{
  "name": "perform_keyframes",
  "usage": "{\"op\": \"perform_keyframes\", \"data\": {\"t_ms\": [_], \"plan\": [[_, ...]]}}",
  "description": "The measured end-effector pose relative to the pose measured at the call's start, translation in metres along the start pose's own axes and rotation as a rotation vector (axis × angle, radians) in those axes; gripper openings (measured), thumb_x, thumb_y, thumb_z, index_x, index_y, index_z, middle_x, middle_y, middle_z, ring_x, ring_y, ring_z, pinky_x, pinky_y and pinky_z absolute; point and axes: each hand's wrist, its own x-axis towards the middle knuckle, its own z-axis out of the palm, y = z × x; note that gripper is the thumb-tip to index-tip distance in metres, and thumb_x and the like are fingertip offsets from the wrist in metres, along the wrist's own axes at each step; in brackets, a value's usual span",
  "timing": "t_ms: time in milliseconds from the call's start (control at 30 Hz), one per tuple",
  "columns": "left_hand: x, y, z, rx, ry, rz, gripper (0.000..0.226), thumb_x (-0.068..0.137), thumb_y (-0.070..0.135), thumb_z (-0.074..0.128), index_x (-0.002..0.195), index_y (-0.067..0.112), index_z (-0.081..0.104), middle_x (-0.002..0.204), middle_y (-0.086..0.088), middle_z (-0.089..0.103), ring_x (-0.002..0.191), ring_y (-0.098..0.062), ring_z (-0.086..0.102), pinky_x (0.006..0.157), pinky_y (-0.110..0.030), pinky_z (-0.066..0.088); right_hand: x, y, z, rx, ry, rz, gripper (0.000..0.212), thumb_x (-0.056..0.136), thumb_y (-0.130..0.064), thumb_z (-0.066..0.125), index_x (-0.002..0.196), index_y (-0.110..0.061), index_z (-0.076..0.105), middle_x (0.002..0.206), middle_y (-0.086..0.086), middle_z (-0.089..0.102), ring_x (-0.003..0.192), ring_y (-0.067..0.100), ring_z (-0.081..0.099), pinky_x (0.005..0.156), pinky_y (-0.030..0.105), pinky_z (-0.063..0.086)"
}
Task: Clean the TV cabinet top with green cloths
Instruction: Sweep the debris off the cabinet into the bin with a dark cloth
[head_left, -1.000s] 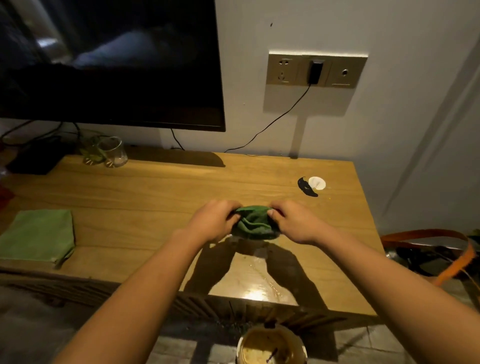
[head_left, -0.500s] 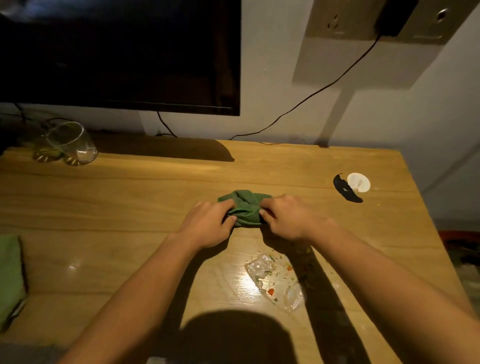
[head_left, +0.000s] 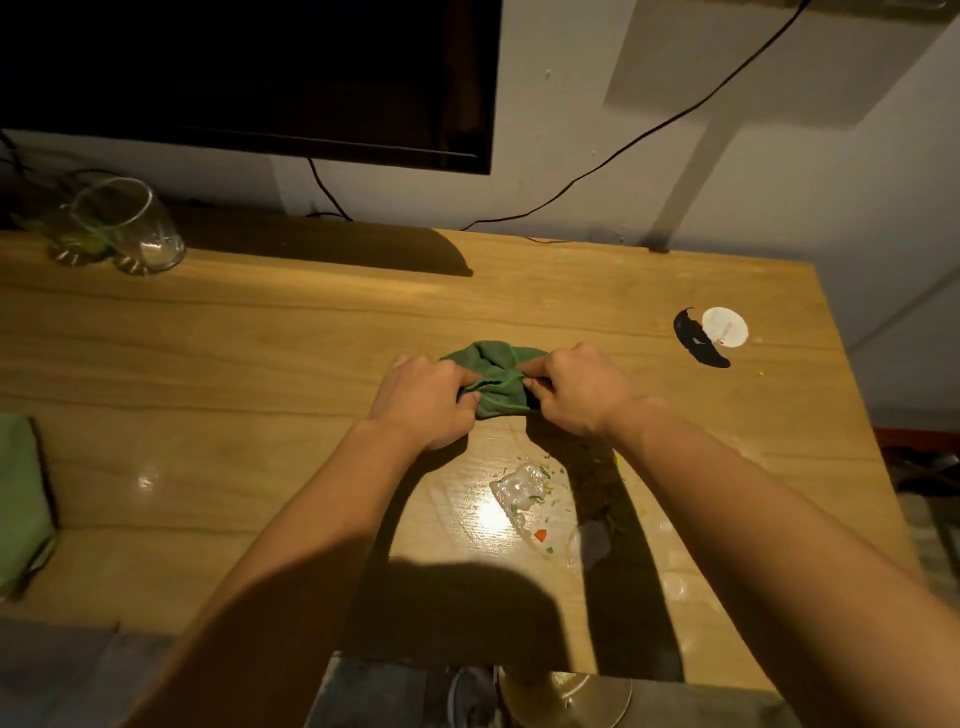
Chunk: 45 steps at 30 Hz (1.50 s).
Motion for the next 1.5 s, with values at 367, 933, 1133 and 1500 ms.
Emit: {"op": "perform_keyframes", "data": {"t_ms": [367, 933, 1133, 1500], "plan": [[-0.068, 0.04, 0.022, 0.037, -0.01, -0.105, 0.041, 0.093, 0.042, 0.047, 0.131, 0.033, 0.06, 0.106, -0.006, 0.072, 0.104, -0.028, 0.06, 0.094, -0.039, 0.033, -0.06, -0.005, 0.016, -0.007, -0.031, -0.018, 0.034, 0.099, -0.03, 0.05, 0.129, -0.025, 0.065, 0.112, 0.009, 0.073, 0.102, 0.027, 0.062, 0.089, 0.03, 0.048], [-0.152, 0.104, 0.039, -0.002, -0.087, -0.223, 0.041, 0.092, 0.043, 0.048, 0.131, 0.033, 0.06, 0.108, -0.009, 0.071, 0.105, -0.03, 0.059, 0.094, -0.039, 0.035, -0.156, -0.002, 0.037, -0.007, -0.049, -0.054, 0.031, 0.099, -0.03, 0.049, 0.125, -0.029, 0.067, 0.105, 0.005, 0.073, 0.096, 0.025, 0.062, 0.086, 0.033, 0.048], [-0.171, 0.119, 0.051, -0.05, -0.082, -0.226, 0.042, 0.091, 0.042, 0.049, 0.13, 0.034, 0.06, 0.111, -0.006, 0.071, 0.107, -0.028, 0.059, 0.096, -0.04, 0.034, -0.186, 0.003, 0.043, 0.003, -0.06, -0.057, 0.032, 0.099, -0.03, 0.049, 0.125, -0.027, 0.067, 0.106, 0.006, 0.074, 0.095, 0.026, 0.063, 0.089, 0.037, 0.052], [-0.202, 0.151, 0.066, -0.059, -0.057, -0.173, 0.042, 0.091, 0.043, 0.052, 0.13, 0.031, 0.062, 0.104, -0.007, 0.073, 0.103, -0.03, 0.061, 0.093, -0.04, 0.038, -0.241, 0.01, 0.053, 0.052, -0.068, -0.015, 0.033, 0.099, -0.03, 0.049, 0.128, -0.023, 0.065, 0.112, 0.006, 0.073, 0.101, 0.024, 0.062, 0.094, 0.035, 0.05]]}}
